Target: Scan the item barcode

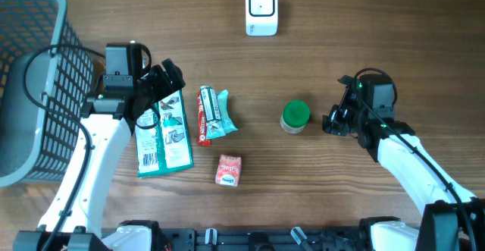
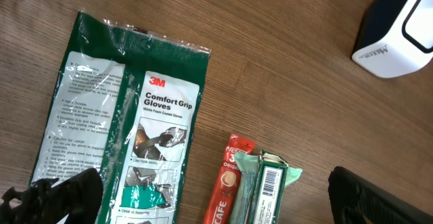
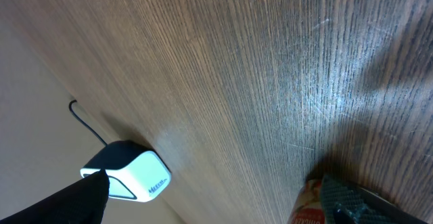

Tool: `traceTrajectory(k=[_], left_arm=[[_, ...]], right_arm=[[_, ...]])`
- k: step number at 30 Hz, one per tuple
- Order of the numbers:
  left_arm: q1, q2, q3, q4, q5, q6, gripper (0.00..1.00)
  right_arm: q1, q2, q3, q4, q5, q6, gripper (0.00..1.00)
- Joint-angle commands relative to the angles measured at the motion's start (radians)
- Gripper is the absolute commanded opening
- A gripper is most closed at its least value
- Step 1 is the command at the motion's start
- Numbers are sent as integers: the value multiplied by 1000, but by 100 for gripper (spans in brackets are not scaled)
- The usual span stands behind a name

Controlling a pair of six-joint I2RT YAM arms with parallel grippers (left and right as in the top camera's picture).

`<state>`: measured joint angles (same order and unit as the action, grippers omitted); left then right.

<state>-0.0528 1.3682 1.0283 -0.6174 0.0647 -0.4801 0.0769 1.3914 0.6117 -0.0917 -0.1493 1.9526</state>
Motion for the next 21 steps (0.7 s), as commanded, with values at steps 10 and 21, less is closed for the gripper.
traceTrajectory(k=[10, 21], left_arm=[[-2, -12, 16, 0, -14, 4, 100], [-2, -12, 16, 0, -14, 4, 100]], right_arm=[[-3, 8, 5, -251, 340, -173, 100], [-9, -234, 108, -169, 330, -1411, 100]])
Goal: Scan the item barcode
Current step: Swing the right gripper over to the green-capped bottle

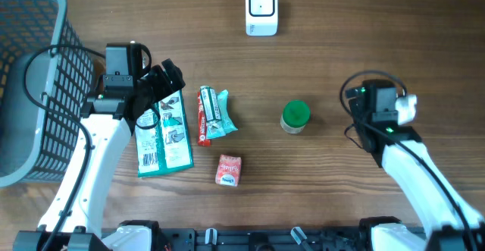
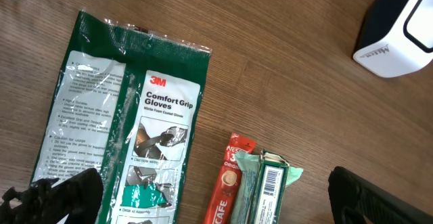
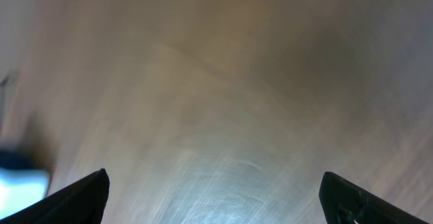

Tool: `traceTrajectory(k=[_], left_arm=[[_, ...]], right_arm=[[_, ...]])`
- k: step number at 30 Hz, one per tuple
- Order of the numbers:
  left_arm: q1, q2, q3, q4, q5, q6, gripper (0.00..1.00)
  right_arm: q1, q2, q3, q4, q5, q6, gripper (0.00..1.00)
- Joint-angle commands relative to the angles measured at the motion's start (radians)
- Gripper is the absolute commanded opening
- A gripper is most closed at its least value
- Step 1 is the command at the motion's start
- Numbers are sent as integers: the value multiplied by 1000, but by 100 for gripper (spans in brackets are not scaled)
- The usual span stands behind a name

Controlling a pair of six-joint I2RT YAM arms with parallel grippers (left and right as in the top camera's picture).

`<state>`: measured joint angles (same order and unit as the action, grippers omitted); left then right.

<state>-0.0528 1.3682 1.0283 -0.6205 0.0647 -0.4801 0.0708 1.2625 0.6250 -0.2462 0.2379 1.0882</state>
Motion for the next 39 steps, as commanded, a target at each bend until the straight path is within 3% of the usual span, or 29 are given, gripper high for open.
traceTrajectory(k=[1, 7, 13, 16, 24, 27, 31, 39], left_arm=[[-2, -12, 16, 3, -14, 4, 100], [-2, -12, 16, 3, -14, 4, 100], [-2, -12, 16, 3, -14, 4, 100], [-2, -12, 16, 3, -14, 4, 100], [-2, -12, 16, 3, -14, 4, 100], [-2, -12, 16, 3, -14, 4, 100], [-2, -12, 16, 3, -14, 4, 100], [-2, -12, 16, 3, -14, 4, 100]], right_arm=[[-3, -129, 142, -78, -59, -565, 100], [-3, -96, 555, -522, -87, -619, 100], [-3, 195, 1104, -1033, -321, -736, 100], [-3, 318, 1228, -1183, -349, -747, 100], [2, 537, 1232, -1289, -364, -678, 100], [24, 594, 1232, -1275, -440, -778, 100], [87, 617, 1201, -1203, -527, -873, 100], [188, 617, 1179, -1140, -528, -842, 100]])
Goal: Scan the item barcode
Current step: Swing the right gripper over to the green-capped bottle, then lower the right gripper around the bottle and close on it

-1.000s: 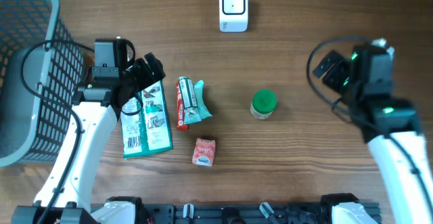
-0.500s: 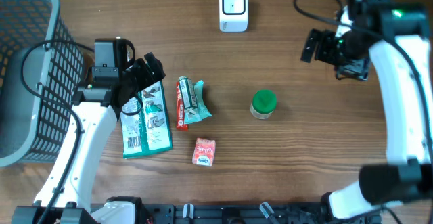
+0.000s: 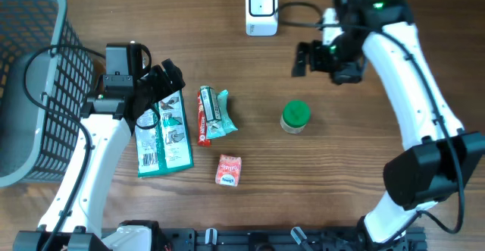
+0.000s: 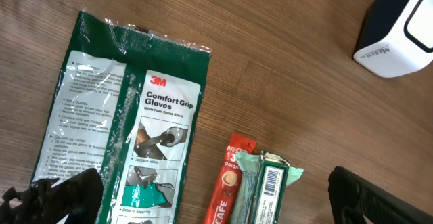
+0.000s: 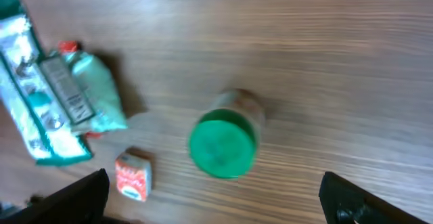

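A white barcode scanner (image 3: 261, 9) stands at the table's far edge; its corner shows in the left wrist view (image 4: 399, 28). The items are a green-lidded jar (image 3: 295, 117) (image 5: 223, 146), a small red box (image 3: 228, 170) (image 5: 132, 176), a red coffee stick (image 4: 226, 183), a green packet with a barcode (image 4: 267, 187) and a green glove pack (image 4: 128, 122). My right gripper (image 3: 312, 56) (image 5: 213, 207) hangs open, high above the jar and just right of the scanner. My left gripper (image 3: 163, 84) (image 4: 216, 210) is open over the glove pack's top end, holding nothing.
A grey mesh basket (image 3: 68, 69) stands at the left edge, beside the left arm. The scanner's black cable (image 3: 299, 7) runs along the back toward the right arm.
My right gripper has gone from right of the jar to the back of the table beside the scanner, its camera now looking down on the jar. The left arm and all items are unmoved.
At first my right gripper was low, close to the jar's right side, open. Then it stood further right, away from the jar, with nothing in it. Now it hangs high near the scanner over the jar. The left gripper stayed open over the glove pack throughout.
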Tool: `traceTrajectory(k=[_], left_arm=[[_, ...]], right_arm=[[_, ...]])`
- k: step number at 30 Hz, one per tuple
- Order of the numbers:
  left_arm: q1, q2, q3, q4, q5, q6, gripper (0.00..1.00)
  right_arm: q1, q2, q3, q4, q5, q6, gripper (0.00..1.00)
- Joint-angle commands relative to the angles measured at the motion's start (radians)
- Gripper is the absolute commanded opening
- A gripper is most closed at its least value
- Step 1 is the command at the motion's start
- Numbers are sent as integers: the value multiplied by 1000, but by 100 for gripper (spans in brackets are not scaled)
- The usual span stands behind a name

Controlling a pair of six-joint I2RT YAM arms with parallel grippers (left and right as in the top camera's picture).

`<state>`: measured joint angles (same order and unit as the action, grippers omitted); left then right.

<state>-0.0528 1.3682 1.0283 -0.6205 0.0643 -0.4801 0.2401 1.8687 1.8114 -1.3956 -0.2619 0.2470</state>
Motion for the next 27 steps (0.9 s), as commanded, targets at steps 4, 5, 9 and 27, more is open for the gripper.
traceTrajectory(k=[4, 5, 9, 27], left_arm=[[-2, -12, 16, 3, -14, 4, 100], [-2, -13, 16, 3, -14, 4, 100], [-2, -12, 16, 3, -14, 4, 100], [-2, -12, 16, 3, -14, 4, 100]], right_arm=[[51, 11, -17, 10, -28, 0, 100], [60, 11, -25, 6, -27, -1, 100], [113, 11, -82, 19, 90, 51, 94], [202, 11, -470, 331, 214, 108, 100]])
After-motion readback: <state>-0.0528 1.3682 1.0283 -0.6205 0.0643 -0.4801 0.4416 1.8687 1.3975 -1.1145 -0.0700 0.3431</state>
